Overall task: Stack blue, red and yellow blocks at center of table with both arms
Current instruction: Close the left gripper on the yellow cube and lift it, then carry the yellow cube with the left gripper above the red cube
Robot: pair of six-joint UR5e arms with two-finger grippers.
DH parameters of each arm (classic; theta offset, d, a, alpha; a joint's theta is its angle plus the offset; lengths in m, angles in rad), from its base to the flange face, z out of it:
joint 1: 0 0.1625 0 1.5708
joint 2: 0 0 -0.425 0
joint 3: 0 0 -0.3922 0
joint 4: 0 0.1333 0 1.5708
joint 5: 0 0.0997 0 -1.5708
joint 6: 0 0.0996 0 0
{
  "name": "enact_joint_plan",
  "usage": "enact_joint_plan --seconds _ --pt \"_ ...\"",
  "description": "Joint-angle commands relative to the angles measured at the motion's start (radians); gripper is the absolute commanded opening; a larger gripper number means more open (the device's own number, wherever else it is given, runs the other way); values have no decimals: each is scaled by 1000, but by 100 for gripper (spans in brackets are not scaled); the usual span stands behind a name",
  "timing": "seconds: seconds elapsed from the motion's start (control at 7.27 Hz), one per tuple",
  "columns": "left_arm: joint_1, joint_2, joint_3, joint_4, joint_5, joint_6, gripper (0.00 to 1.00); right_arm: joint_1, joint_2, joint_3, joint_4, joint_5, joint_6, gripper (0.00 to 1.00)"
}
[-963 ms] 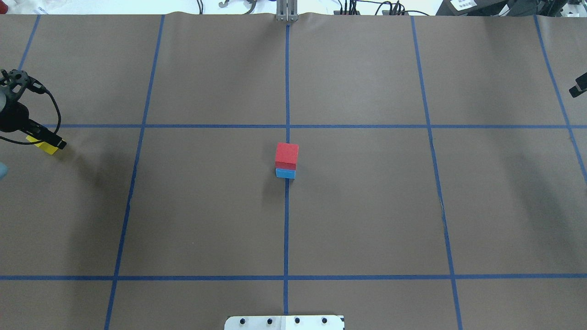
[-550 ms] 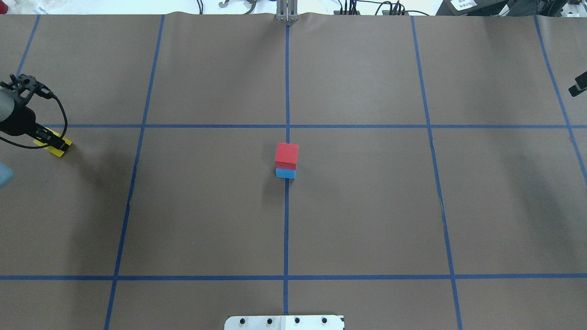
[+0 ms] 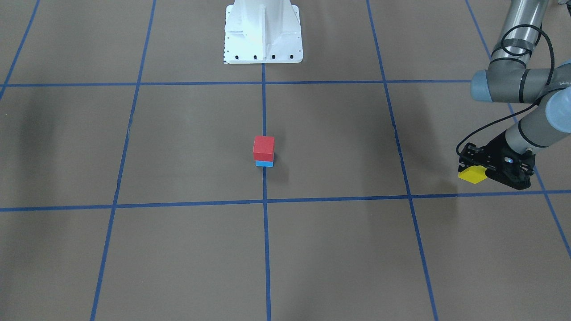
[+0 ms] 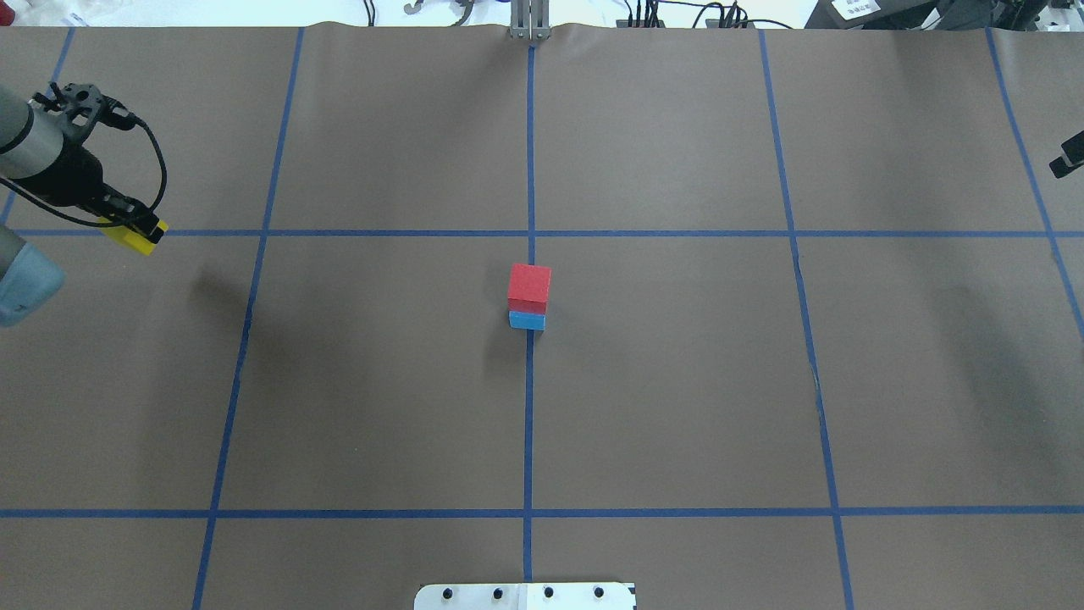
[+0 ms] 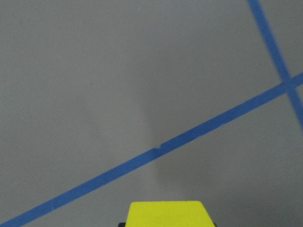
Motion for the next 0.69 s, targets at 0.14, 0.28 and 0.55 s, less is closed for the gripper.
enact_joint_plan --seconds 0.14,0.28,0.55 --pt "165 -257 -136 257 61 -500 0 0 -2 1 0 0 -1 100" --pt "284 -361 -123 323 135 -639 0 0 0 -1 -1 0 -1 100" --pt "371 -578 -13 379 198 -783 0 0 0 1 0 0 -1 100"
